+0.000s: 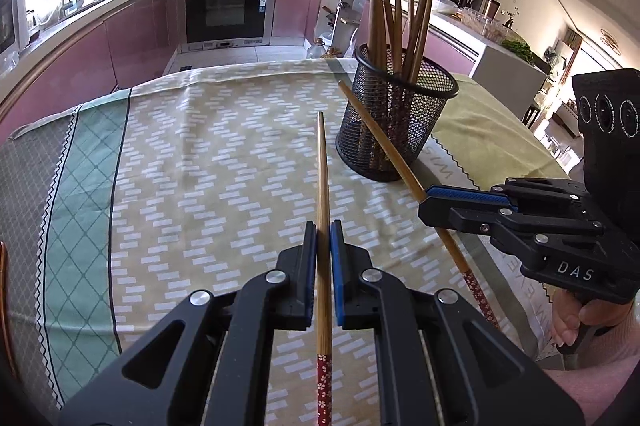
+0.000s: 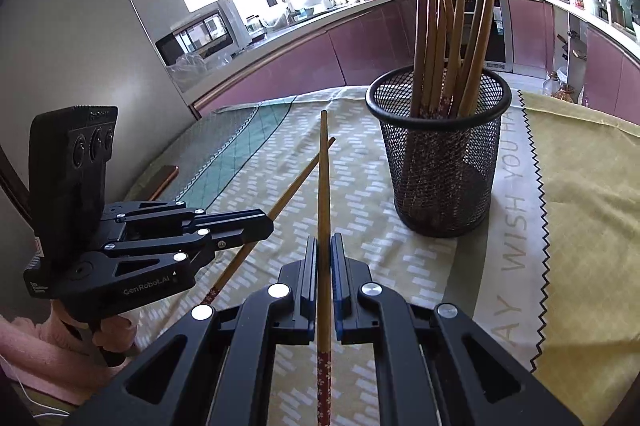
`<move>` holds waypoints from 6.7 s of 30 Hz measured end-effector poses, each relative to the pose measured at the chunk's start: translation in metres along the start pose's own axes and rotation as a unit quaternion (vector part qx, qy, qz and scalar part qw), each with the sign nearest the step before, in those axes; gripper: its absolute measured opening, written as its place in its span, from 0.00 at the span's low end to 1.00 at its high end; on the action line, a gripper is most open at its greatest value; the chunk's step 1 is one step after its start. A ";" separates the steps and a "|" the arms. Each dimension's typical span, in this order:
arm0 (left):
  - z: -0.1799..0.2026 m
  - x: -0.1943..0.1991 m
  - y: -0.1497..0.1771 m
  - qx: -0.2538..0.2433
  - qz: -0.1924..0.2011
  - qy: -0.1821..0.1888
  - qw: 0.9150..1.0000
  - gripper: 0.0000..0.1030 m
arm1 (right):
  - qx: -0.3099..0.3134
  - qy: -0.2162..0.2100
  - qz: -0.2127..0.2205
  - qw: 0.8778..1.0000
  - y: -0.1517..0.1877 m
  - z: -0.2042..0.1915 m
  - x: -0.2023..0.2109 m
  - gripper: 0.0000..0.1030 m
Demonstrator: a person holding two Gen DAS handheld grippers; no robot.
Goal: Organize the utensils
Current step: 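Lift both held chopsticks upright toward the mesh holder, then carry both upright chopsticks over the black mesh holder, then lower the left gripper's chopstick into the holder while the right gripper holds its chopstick beside it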
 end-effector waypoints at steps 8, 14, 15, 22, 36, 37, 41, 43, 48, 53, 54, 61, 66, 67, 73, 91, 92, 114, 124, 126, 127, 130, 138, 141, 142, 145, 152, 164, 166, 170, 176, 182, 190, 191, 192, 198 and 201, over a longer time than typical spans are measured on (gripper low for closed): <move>0.005 0.009 -0.005 -0.003 0.013 0.012 1.000 0.08 | -0.003 -0.004 0.015 1.000 -0.005 0.000 0.011 0.06; 0.010 0.014 -0.011 -0.004 0.021 0.021 1.000 0.07 | -0.006 -0.007 0.030 1.000 -0.007 0.004 0.020 0.06; 0.011 0.015 -0.011 -0.005 0.023 0.022 0.999 0.08 | -0.007 -0.007 0.032 0.999 -0.007 0.005 0.021 0.06; 0.013 0.020 -0.015 -0.007 0.033 0.029 0.999 0.08 | -0.013 -0.009 0.039 0.999 -0.008 0.007 0.025 0.06; 0.017 0.029 -0.019 -0.010 0.046 0.037 0.998 0.08 | -0.022 -0.011 0.050 0.998 -0.013 0.009 0.029 0.06; 0.018 0.030 -0.020 -0.010 0.047 0.038 0.998 0.08 | -0.022 -0.012 0.051 0.998 -0.013 0.009 0.030 0.06; 0.020 0.033 -0.022 -0.012 0.052 0.040 0.998 0.08 | -0.024 -0.013 0.054 0.998 -0.012 0.010 0.032 0.06; 0.021 0.034 -0.023 -0.013 0.054 0.041 0.998 0.08 | -0.026 -0.013 0.056 0.998 -0.013 0.011 0.034 0.06; 0.023 0.036 -0.025 -0.014 0.057 0.045 0.997 0.07 | -0.029 -0.016 0.059 0.998 -0.014 0.012 0.036 0.06; 0.024 0.037 -0.026 -0.014 0.059 0.047 0.997 0.08 | -0.031 -0.017 0.061 0.997 -0.015 0.013 0.037 0.06; 0.025 0.037 -0.026 -0.014 0.059 0.047 0.997 0.08 | -0.032 -0.018 0.062 0.997 -0.015 0.014 0.037 0.06; 0.027 0.040 -0.029 -0.017 0.064 0.049 0.997 0.07 | -0.034 -0.018 0.068 0.997 -0.017 0.017 0.042 0.06; 0.028 0.041 -0.031 -0.019 0.067 0.050 0.996 0.07 | -0.036 -0.017 0.073 0.997 -0.018 0.018 0.045 0.06; 0.028 0.041 -0.031 -0.020 0.068 0.050 0.996 0.07 | -0.037 -0.017 0.074 0.996 -0.018 0.018 0.045 0.06; 0.031 0.042 -0.033 -0.022 0.071 0.052 0.996 0.08 | -0.038 -0.018 0.079 0.996 -0.021 0.018 0.047 0.06; 0.036 0.045 -0.041 -0.032 0.081 0.054 0.995 0.07 | -0.040 -0.013 0.092 0.995 -0.029 0.022 0.056 0.06; 0.036 0.045 -0.042 -0.032 0.082 0.054 0.995 0.07 | -0.041 -0.013 0.093 0.995 -0.029 0.023 0.056 0.06; 0.040 0.047 -0.051 -0.039 0.090 0.053 0.994 0.07 | -0.044 -0.001 0.104 0.994 -0.037 0.029 0.064 0.06; 0.043 0.049 -0.054 -0.042 0.095 0.053 0.993 0.07 | -0.044 0.000 0.111 0.993 -0.041 0.030 0.066 0.06; 0.043 0.048 -0.055 -0.042 0.095 0.053 0.993 0.07 | -0.044 0.001 0.112 0.993 -0.041 0.030 0.066 0.06; 0.043 0.048 -0.055 -0.042 0.095 0.053 0.993 0.07 | -0.044 0.001 0.112 0.993 -0.042 0.031 0.066 0.06; 0.043 0.049 -0.055 -0.042 0.096 0.054 0.993 0.07 | -0.043 0.002 0.112 0.993 -0.042 0.031 0.065 0.06; 0.045 0.050 -0.058 -0.044 0.098 0.053 0.993 0.07 | -0.042 0.003 0.121 0.992 -0.049 0.032 0.069 0.06; 0.047 0.051 -0.060 -0.046 0.100 0.053 0.993 0.07 | -0.040 0.004 0.124 0.991 -0.051 0.032 0.070 0.06; 0.047 0.051 -0.060 -0.046 0.100 0.053 0.992 0.07 | -0.040 0.004 0.125 0.991 -0.051 0.032 0.070 0.06; 0.047 0.051 -0.061 -0.048 0.102 0.054 0.992 0.07 | -0.040 0.005 0.126 0.991 -0.051 0.033 0.070 0.06; 0.048 0.052 -0.063 -0.051 0.104 0.053 0.992 0.07 | -0.040 0.004 0.127 0.991 -0.053 0.033 0.070 0.06; 0.049 0.052 -0.065 -0.054 0.107 0.053 0.991 0.07 | -0.039 0.004 0.131 0.991 -0.058 0.032 0.071 0.06; 0.049 0.052 -0.065 -0.055 0.106 0.052 0.991 0.07 | -0.039 0.004 0.131 0.991 -0.059 0.032 0.071 0.06; 0.050 0.052 -0.066 -0.055 0.107 0.052 0.991 0.07 | -0.038 0.004 0.133 0.990 -0.060 0.032 0.071 0.06; 0.051 0.054 -0.072 -0.057 0.112 0.054 0.991 0.07 | -0.038 0.004 0.139 0.990 -0.066 0.032 0.072 0.06; 0.051 0.055 -0.074 -0.061 0.114 0.054 0.990 0.07 | -0.038 0.004 0.140 0.989 -0.068 0.033 0.072 0.06; 0.052 0.058 -0.076 -0.064 0.117 0.056 0.989 0.07 | -0.040 0.004 0.144 0.989 -0.073 0.035 0.071 0.06; 0.052 0.058 -0.076 -0.064 0.117 0.056 0.989 0.07 | -0.040 0.004 0.144 0.989 -0.074 0.035 0.071 0.06; 0.052 0.058 -0.076 -0.065 0.118 0.055 0.989 0.07 | -0.040 0.003 0.145 0.989 -0.074 0.035 0.071 0.06; 0.054 0.060 -0.079 -0.068 0.121 0.056 0.989 0.07 | -0.041 0.003 0.145 0.989 -0.076 0.036 0.070 0.06; 0.054 0.061 -0.080 -0.069 0.120 0.056 0.989 0.07 | -0.041 0.003 0.146 0.989 -0.076 0.036 0.070 0.06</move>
Point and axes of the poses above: each gripper's, at about its wrist camera, not at the fingertips, and x roughly against the way its jaws point, z to its right, y to its underside, the point moved 2 cm from there along -x, roughly the way its jaws point, and after that the axes turned 15 degrees about y, right-handed, at the moved point
